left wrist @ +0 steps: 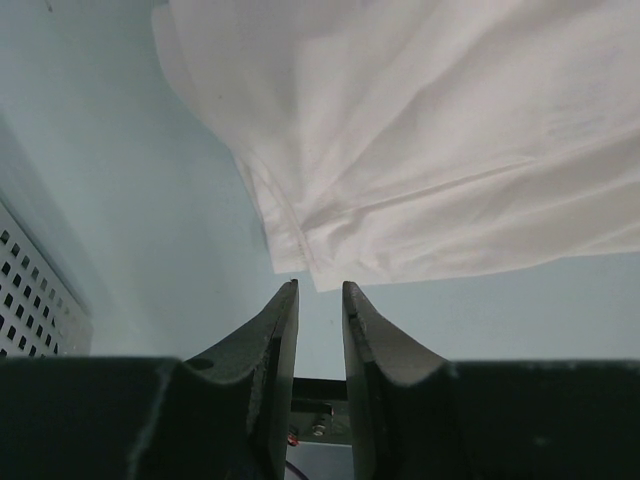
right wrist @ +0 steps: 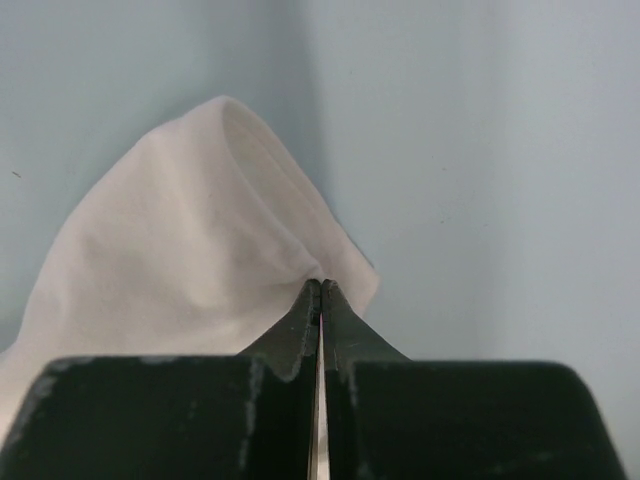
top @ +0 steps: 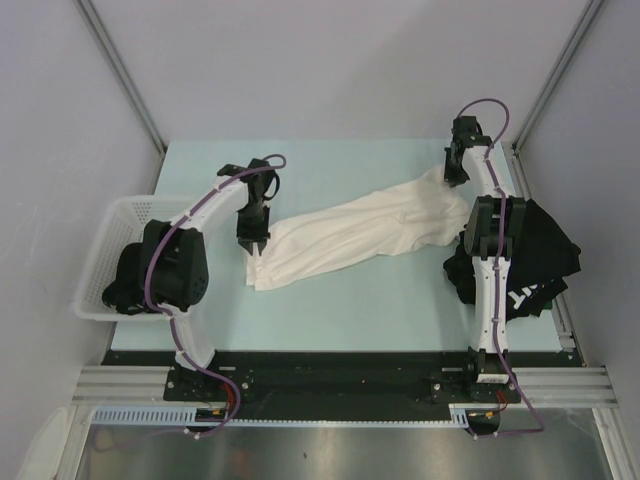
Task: Fold and stack the t-shirts
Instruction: Rotate the tshirt 75 degrees
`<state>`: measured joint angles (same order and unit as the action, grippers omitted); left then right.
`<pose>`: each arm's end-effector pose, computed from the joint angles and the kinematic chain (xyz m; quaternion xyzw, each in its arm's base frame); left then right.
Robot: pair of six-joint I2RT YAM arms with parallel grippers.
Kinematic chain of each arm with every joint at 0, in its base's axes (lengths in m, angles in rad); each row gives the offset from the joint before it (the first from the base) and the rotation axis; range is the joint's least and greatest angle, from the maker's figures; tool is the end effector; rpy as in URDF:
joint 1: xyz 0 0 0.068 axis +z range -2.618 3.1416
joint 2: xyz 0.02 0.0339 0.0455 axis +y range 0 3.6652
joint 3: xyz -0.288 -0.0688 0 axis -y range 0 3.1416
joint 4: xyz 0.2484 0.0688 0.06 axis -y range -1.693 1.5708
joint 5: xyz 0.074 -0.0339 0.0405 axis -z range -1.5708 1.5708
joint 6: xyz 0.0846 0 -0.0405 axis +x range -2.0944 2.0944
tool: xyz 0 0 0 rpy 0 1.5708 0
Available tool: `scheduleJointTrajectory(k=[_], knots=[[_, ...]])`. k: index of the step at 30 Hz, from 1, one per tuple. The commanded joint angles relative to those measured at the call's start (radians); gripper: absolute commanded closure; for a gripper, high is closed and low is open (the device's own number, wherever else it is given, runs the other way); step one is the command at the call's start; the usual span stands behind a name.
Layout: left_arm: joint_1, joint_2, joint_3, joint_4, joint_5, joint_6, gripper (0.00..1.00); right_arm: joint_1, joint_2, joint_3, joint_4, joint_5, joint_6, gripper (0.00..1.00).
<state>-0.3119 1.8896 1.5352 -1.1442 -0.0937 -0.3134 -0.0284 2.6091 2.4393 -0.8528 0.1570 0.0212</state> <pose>0.3598 -0.1077 0.1992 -0.0024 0.9983 0.0334 0.0487 0.6046 -0.0304 0.1424 0.0450 0.9589 -0.0765 0.2696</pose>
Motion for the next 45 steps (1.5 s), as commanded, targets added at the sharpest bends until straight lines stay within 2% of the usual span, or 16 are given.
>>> scheduleJointTrajectory(k=[1, 3, 4, 8, 12, 21, 31, 34, 37, 38, 43, 44, 45], knots=[[-0.006, -0.04, 0.019, 0.026, 0.003, -0.006, 0.71, 0.004, 0.049, 0.024, 0.07, 0.016, -0.018, 0.9], [-0.006, -0.044, 0.032, 0.043, 0.012, -0.004, 0.71, 0.01, 0.023, 0.003, 0.075, 0.044, -0.018, 0.77], [-0.007, -0.05, 0.037, 0.047, 0.02, -0.004, 0.71, 0.01, 0.013, -0.002, 0.074, 0.05, -0.018, 0.73], [-0.007, -0.07, 0.048, 0.093, 0.04, 0.0, 0.7, 0.012, -0.058, -0.023, 0.078, 0.039, -0.018, 0.67], [-0.007, -0.058, 0.057, 0.113, 0.052, -0.001, 0.7, 0.024, -0.162, -0.126, 0.109, 0.052, -0.044, 0.59], [-0.006, -0.069, 0.008, 0.152, 0.078, -0.012, 0.69, 0.025, -0.193, -0.227, 0.127, 0.05, -0.053, 0.5], [-0.007, -0.078, 0.016, 0.126, 0.055, 0.004, 0.69, 0.002, -0.118, -0.243, 0.116, -0.008, -0.027, 0.49], [-0.007, -0.073, 0.022, 0.116, 0.054, 0.004, 0.69, -0.008, -0.092, -0.238, 0.12, -0.057, -0.026, 0.5], [-0.007, -0.07, 0.026, 0.109, 0.048, 0.005, 0.69, -0.016, -0.058, -0.223, 0.121, -0.123, 0.015, 0.56], [-0.006, -0.067, 0.029, 0.104, 0.045, 0.005, 0.69, -0.018, -0.046, -0.215, 0.12, -0.138, 0.023, 0.63], [-0.007, -0.063, 0.037, 0.097, 0.042, 0.0, 0.69, -0.005, 0.037, -0.12, 0.095, -0.218, 0.046, 0.82], [-0.007, -0.061, 0.036, 0.097, 0.038, 0.0, 0.69, -0.002, 0.048, -0.105, 0.09, -0.234, 0.049, 0.9], [-0.007, -0.06, 0.036, 0.095, 0.038, -0.001, 0.69, 0.001, 0.061, -0.092, 0.09, -0.263, 0.049, 0.92]])
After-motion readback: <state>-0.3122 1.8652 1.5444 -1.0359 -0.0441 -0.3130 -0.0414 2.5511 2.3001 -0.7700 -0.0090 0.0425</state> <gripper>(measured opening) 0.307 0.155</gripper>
